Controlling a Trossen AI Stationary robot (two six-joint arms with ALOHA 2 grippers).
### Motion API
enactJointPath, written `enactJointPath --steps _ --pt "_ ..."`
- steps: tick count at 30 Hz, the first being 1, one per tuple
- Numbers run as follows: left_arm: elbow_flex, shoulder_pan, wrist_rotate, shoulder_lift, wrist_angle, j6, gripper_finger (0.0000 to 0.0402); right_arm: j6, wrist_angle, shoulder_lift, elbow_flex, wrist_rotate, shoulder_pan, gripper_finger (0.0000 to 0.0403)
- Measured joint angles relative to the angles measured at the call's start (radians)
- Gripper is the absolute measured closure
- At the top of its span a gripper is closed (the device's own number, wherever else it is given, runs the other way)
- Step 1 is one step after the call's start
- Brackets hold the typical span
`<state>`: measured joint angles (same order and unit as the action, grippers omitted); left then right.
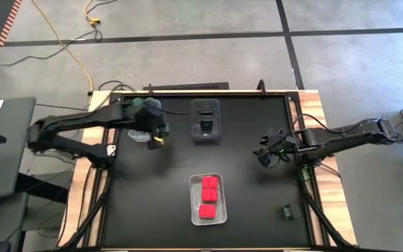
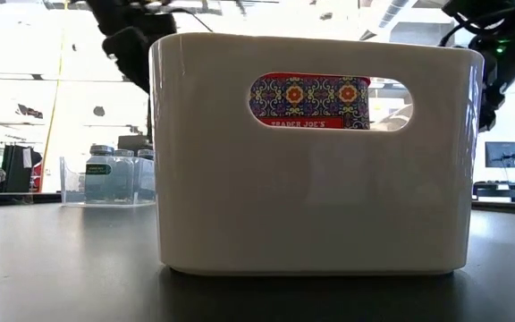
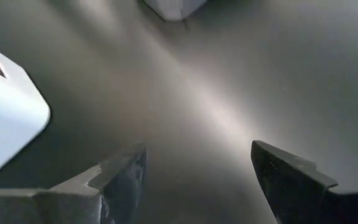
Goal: Sort spices by type
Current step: Put the green seasoning bottle into the transparent bin
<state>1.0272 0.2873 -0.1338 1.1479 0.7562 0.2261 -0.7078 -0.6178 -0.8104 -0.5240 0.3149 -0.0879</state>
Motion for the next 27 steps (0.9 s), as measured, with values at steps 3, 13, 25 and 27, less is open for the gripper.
enactJointPath --steps 3,13,25,27 --pt "-0.067 0.059 0.003 -0.115 0.0 0.06 0.0208 0.0 0.036 0.0 0.0 0.0 0.0 0.009" --pt "-0.078 0.423 0.298 -0.173 0.097 0.343 0.0208 -0.001 0.142 0.0 0.0 0.0 0.0 0.009" --pt "-0.079 0.602 0.443 -0.018 0.11 0.594 0.0208 -0.001 0.194 0.0 0.0 0.0 0.044 0.009" --pt "-0.079 0.604 0.439 0.008 0.094 0.6 0.0208 0.0 0.194 0.0 0.0 0.001 0.052 0.009"
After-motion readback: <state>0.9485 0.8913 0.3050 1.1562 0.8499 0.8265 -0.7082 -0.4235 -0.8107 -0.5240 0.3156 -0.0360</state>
